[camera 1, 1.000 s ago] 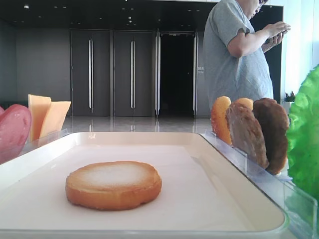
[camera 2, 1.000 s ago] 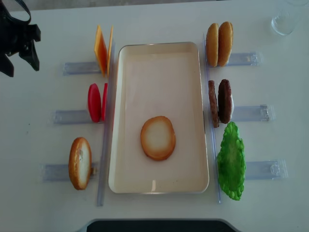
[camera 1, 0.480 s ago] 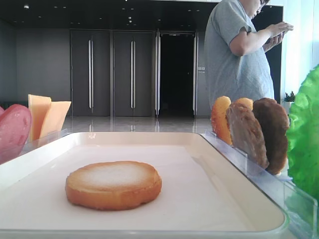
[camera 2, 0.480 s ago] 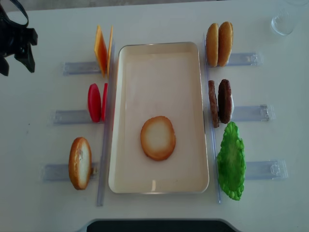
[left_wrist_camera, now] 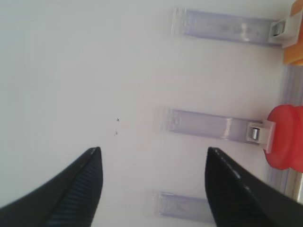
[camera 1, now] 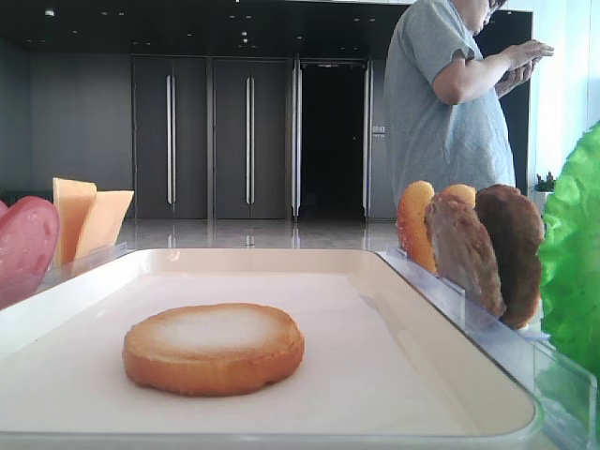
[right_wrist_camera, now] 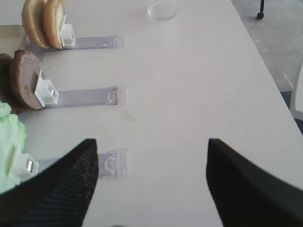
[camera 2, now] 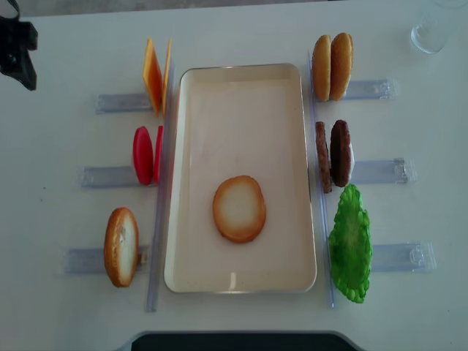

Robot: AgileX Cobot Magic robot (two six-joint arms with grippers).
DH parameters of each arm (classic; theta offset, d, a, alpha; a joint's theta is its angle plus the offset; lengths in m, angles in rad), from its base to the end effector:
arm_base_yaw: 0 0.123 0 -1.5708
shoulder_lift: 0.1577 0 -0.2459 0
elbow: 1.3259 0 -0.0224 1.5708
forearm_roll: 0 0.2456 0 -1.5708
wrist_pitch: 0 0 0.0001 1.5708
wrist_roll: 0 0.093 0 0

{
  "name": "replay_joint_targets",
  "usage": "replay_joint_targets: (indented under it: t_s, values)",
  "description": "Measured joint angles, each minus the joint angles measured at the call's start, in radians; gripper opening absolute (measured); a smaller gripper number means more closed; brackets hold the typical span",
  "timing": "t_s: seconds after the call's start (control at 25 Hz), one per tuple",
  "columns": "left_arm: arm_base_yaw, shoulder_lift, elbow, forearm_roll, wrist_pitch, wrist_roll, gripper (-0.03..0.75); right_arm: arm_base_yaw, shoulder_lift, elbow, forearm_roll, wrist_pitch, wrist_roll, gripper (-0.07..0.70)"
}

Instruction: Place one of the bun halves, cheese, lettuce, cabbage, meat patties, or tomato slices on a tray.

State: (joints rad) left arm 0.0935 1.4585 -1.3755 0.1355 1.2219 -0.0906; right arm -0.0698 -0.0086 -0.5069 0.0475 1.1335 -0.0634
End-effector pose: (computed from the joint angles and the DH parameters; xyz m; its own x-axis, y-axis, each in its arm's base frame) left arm 0.2864 0.0387 0.3056 -0.9263 -0.1307 -0.3535 -0.1776 0.9786 0.1035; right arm 0.0268 0.0021 0.2701 -0.5056 -0.0080 -0.8628 0.0108 0.9998 -0.0156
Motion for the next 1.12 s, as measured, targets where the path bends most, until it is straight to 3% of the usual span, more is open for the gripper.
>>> replay_joint_targets:
  t_s: [0.72,1.12]
  values:
    - [0.000,-0.706,0.006,-0.029,0.038,0.091,0.515,0.000,0.000,0.000,0.000,0.000,0.000,0.465]
    - [0.000,-1.019,0.222,-0.055,0.040,0.126,0.515,0.000,0.000,0.000,0.000,0.000,0.000,0.465]
